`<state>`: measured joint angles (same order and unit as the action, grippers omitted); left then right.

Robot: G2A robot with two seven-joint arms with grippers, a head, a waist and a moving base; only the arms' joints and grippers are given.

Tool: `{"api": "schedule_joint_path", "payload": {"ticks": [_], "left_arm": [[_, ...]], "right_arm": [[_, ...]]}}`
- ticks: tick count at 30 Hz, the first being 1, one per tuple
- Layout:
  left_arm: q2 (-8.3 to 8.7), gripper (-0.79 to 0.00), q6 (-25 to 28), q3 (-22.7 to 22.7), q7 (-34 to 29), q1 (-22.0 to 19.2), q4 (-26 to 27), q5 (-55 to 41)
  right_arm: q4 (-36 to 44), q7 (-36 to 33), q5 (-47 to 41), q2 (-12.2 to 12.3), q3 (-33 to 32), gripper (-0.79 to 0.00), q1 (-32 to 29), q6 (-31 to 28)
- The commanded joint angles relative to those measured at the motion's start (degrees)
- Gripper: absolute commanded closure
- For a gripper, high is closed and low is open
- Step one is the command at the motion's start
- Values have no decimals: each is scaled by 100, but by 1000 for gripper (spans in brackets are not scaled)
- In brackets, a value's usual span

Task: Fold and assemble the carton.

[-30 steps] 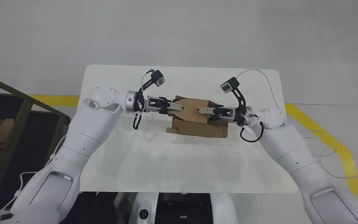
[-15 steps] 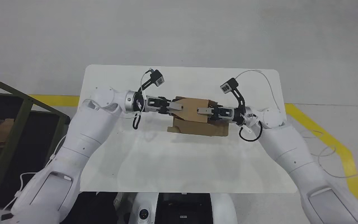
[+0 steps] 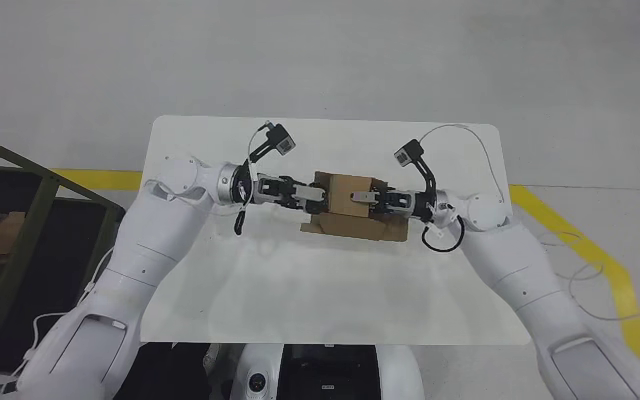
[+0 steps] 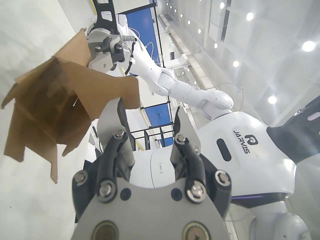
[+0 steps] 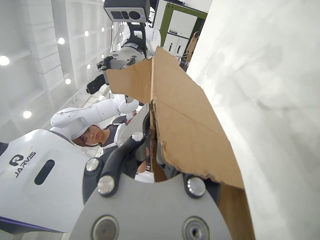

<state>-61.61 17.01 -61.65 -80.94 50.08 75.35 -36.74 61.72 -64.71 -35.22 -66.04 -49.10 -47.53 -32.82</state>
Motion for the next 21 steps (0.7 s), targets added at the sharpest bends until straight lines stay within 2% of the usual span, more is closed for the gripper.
{"api": "schedule_joint_path", "payload": {"ticks": [1,21], "left_arm": [[7,-363,-17,-19,11,23,48,32],[-65,-311,-237,376,555,-128,255,984]], "right_arm": [[61,21,47,-2,-14,0,-28,16],[919,289,641,74,-325,0,-491,242]]}}
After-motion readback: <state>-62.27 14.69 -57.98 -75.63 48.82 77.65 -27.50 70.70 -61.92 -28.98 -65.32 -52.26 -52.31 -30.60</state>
